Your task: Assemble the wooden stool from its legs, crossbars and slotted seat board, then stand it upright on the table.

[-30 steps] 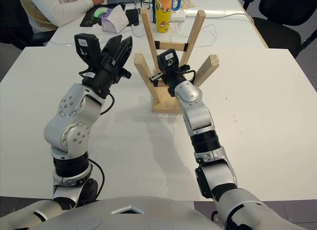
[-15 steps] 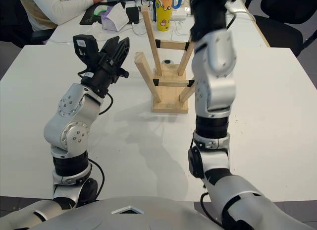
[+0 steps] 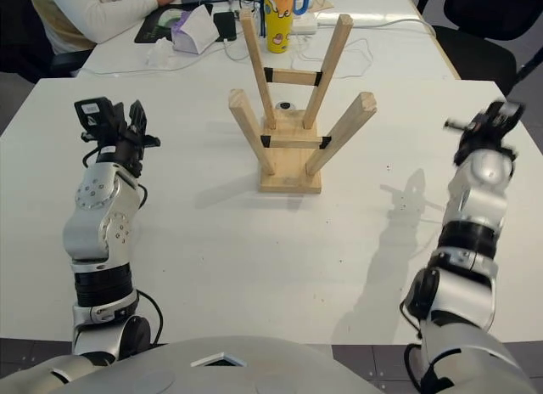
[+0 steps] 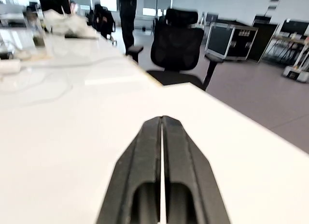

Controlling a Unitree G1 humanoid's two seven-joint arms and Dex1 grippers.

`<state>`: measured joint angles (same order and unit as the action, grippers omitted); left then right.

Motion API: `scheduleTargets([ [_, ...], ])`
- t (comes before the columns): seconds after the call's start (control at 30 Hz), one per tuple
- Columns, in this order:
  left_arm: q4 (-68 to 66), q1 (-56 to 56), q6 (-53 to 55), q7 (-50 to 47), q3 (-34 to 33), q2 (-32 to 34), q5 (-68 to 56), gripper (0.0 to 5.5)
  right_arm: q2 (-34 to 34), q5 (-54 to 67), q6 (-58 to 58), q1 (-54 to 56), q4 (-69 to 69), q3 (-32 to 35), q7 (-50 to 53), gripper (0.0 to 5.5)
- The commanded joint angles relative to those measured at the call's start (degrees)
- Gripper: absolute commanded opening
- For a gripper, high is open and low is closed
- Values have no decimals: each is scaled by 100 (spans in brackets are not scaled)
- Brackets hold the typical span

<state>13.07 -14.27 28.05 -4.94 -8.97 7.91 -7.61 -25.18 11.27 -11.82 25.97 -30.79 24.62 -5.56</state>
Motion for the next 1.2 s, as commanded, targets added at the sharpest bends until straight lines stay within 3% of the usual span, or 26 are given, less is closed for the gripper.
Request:
scheduleTargets([
  [0.03,-652,182,-551,138,218,260,455,156,665,361,-287,-267,1081,-287,-89,0],
  [0.17,-1117,138,-835,93,224,382,744,156,835,248,-239,-377,1738,-498,26,0],
  [0.3,-929,198,-826,429,302,475,685,156,336,-100,16,-568,1825,-579,-144,0],
  [0.43,-643,478,-752,751,258,581,607,102,-86,-322,358,-1557,2265,-459,-543,0],
  [0.57,-187,841,-489,1010,311,599,484,35,289,-15,265,-2819,3669,-853,-973,0],
  [0.67,-166,1013,-320,803,161,687,730,3,617,-166,4,-3304,4210,-874,-524,0],
  [0.97,6,496,-10,43,-170,878,1416,3,819,-377,-966,-2130,4308,-239,1033,0],
  [1.03,231,202,101,349,255,800,1350,3,961,-244,-1203,-1889,4632,-624,888,0],
  [1.2,798,-396,754,1762,2457,380,1036,3,996,71,-1498,-2268,6188,-2608,-319,0],
])
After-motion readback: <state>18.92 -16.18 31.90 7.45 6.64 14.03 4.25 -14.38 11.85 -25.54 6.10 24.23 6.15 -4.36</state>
